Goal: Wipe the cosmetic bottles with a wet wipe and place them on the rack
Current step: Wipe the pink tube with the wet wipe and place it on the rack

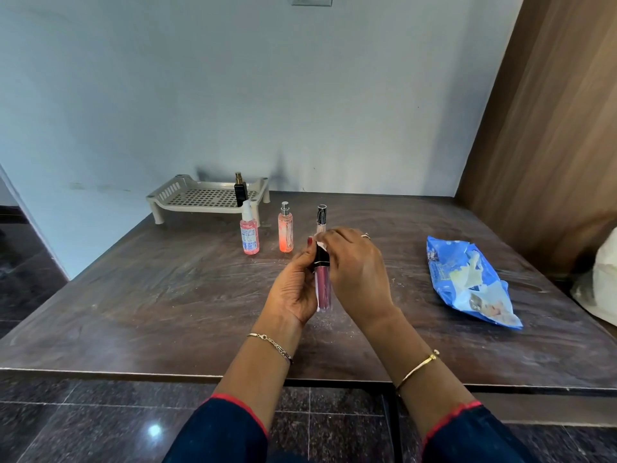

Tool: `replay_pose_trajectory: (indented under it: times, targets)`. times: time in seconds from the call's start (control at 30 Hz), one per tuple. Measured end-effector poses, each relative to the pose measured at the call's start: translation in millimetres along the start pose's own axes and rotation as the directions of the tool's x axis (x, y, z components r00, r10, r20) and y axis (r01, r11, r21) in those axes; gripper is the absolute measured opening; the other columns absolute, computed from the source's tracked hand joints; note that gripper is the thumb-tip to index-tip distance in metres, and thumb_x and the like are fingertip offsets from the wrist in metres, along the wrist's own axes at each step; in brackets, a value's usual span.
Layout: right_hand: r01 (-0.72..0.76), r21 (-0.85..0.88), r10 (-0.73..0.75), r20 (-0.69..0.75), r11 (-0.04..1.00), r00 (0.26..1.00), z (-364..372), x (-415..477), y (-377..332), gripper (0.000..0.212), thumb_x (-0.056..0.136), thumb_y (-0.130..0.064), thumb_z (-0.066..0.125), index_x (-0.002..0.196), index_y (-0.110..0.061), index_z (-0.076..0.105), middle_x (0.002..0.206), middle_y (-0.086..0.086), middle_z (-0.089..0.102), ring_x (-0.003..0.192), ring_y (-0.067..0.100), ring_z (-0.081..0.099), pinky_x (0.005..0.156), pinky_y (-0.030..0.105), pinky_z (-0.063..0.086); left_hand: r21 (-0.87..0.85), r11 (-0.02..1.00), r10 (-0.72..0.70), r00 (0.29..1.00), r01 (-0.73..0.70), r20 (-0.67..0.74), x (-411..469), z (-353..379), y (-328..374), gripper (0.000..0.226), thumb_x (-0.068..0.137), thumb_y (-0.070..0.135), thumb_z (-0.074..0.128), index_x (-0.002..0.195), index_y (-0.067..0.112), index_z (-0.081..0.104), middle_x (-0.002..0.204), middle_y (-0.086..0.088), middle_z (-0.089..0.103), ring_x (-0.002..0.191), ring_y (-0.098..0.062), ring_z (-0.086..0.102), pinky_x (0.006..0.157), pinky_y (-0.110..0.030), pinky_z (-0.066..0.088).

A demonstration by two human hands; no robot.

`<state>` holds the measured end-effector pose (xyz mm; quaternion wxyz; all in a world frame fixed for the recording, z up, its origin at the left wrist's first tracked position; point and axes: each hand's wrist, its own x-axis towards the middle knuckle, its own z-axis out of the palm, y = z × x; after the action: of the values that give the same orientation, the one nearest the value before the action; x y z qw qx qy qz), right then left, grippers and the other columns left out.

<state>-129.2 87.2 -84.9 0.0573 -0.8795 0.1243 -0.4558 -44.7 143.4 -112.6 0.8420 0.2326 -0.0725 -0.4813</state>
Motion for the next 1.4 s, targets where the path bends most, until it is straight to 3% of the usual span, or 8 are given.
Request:
replay_pose_trajectory:
  times: [0.13,0.3,0.47,0.83,1.0,1.17,1.27,1.4]
  targets:
    - [0.044,-0.04,-0.043,0.011,0.998,0.999,1.7,-20.6,-0.3,0.021,0.079,-0.001,0.069,0.099,-0.005,0.068,0.098,0.01,0.068,0.078,0.028,0.064,0.061,0.037,0.054,0.013,1.0,-0.005,1.0,0.006,-0.013,-0.4,-0.4,-0.3,0.014,0.086,0.009,0.059,0.097,0.003,0.064,0.092,-0.014,0.067,0.086,-0.023,0.067,0.084,-0.039,0.056]
    - [0.043,-0.058,-0.038,0.089,0.997,0.995,-2.1,-37.0,-2.1,0.031,0.075,0.002,0.072,0.104,-0.006,0.067,0.103,0.009,0.067,0.085,0.028,0.063,0.063,0.04,0.056,0.0,0.999,-0.035,0.999,0.035,-0.02,-5.0,2.7,-3.1,0.014,0.092,0.015,0.056,0.094,0.004,0.065,0.081,-0.014,0.07,0.071,-0.025,0.072,0.058,-0.036,0.059]
    - [0.024,-0.071,-0.023,0.013,0.997,1.0,-6.7,-14.7,-4.9,0.023,0.074,0.0,0.073,0.096,-0.005,0.069,0.097,0.011,0.067,0.076,0.029,0.064,0.058,0.037,0.055,0.05,0.999,-0.002,1.0,0.002,0.001,-3.6,5.8,0.6,0.017,0.085,0.006,0.058,0.1,0.003,0.065,0.094,-0.013,0.067,0.086,-0.022,0.068,0.084,-0.036,0.056]
    - [-0.139,0.074,0.143,-0.038,0.987,0.989,-4.2,-3.0,-12.5,0.022,0.087,-0.008,0.053,0.101,-0.006,0.07,0.1,0.012,0.067,0.086,0.028,0.064,0.07,0.04,0.056,0.163,0.983,0.082,0.996,-0.087,0.038,-9.9,5.7,5.4,0.027,0.096,0.009,0.048,0.085,0.005,0.072,0.081,-0.01,0.072,0.074,-0.018,0.072,0.075,-0.031,0.057]
    - [-0.171,0.079,0.169,0.034,0.982,0.985,-6.4,3.4,-7.5,0.023,0.088,-0.001,0.055,0.103,-0.008,0.071,0.1,0.006,0.067,0.086,0.02,0.062,0.073,0.029,0.051,0.182,0.981,0.067,0.997,-0.074,0.049,-16.2,-0.8,10.1,0.024,0.092,0.01,0.052,0.087,0.008,0.075,0.09,-0.009,0.071,0.078,-0.017,0.069,0.081,-0.031,0.054]
    - [-0.31,0.11,0.312,-0.007,0.944,0.95,-9.7,-2.4,8.5,0.02,0.085,-0.001,0.06,0.101,-0.008,0.071,0.095,0.002,0.066,0.081,0.012,0.058,0.068,0.017,0.042,0.121,0.992,0.034,0.999,-0.032,-0.017,-18.4,-8.9,10.1,0.019,0.093,0.015,0.055,0.101,0.007,0.07,0.089,-0.007,0.071,0.062,-0.011,0.065,0.057,-0.023,0.055]
    - [-0.239,0.184,0.257,-0.077,0.953,0.963,-13.3,-5.5,4.3,0.022,0.085,0.002,0.06,0.099,-0.012,0.069,0.096,-0.002,0.063,0.084,0.007,0.055,0.073,0.021,0.048,0.078,0.997,-0.009,1.0,0.01,-0.007,-20.1,-9.3,8.7,0.021,0.087,0.015,0.059,0.097,0.006,0.074,0.092,-0.008,0.072,0.064,-0.013,0.066,0.057,-0.023,0.055]
    - [-0.112,0.136,0.112,0.011,0.984,0.994,-18.4,-0.8,-8.3,0.024,0.086,0.002,0.052,0.101,-0.01,0.068,0.103,0.001,0.063,0.089,0.009,0.056,0.076,0.005,0.037,0.076,0.997,-0.016,1.0,0.017,-0.01,-17.9,-8.8,5.1,0.028,0.08,0.017,0.062,0.105,0.004,0.066,0.092,-0.01,0.07,0.071,-0.016,0.066,0.064,-0.026,0.057]
